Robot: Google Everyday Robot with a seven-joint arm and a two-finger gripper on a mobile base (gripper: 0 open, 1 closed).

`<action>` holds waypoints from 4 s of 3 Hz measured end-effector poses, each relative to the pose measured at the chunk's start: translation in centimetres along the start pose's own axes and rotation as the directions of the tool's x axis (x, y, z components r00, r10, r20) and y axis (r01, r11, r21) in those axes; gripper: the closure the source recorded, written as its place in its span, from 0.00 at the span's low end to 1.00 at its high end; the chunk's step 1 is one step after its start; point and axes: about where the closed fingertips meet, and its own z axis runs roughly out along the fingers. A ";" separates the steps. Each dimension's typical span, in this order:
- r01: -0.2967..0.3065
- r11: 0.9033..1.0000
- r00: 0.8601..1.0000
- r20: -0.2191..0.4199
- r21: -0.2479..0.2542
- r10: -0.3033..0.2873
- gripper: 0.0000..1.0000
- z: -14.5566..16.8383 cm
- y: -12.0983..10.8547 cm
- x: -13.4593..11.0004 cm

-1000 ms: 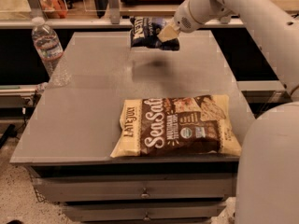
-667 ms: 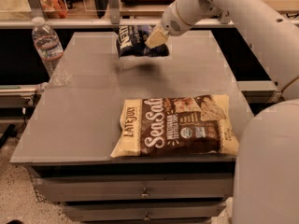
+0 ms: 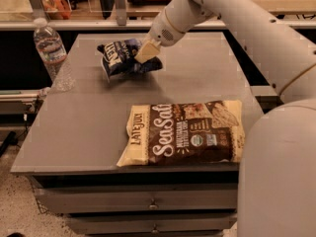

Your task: Move blue chip bag near water bottle

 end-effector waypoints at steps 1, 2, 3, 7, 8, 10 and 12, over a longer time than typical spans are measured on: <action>0.021 0.999 1.000 0.014 -0.044 -0.020 1.00 1.3 1.6 -1.6; 0.032 0.997 0.999 0.023 -0.065 -0.031 1.00 2.6 2.7 -2.5; 0.037 0.998 0.999 0.021 -0.057 -0.036 1.00 3.7 3.0 -2.7; 0.035 0.999 0.999 0.006 -0.035 -0.035 0.29 4.7 2.6 -2.2; 0.042 0.995 0.999 0.015 -0.092 -0.041 0.01 4.4 3.3 -3.1; 0.061 0.995 0.998 0.021 -0.077 -0.059 0.00 0.4 2.8 -3.2; -0.028 0.997 0.994 0.108 0.079 0.019 0.00 -10.7 -1.8 4.9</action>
Offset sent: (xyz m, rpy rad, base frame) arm -0.0277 0.0577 -0.0100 0.0291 0.0210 0.0842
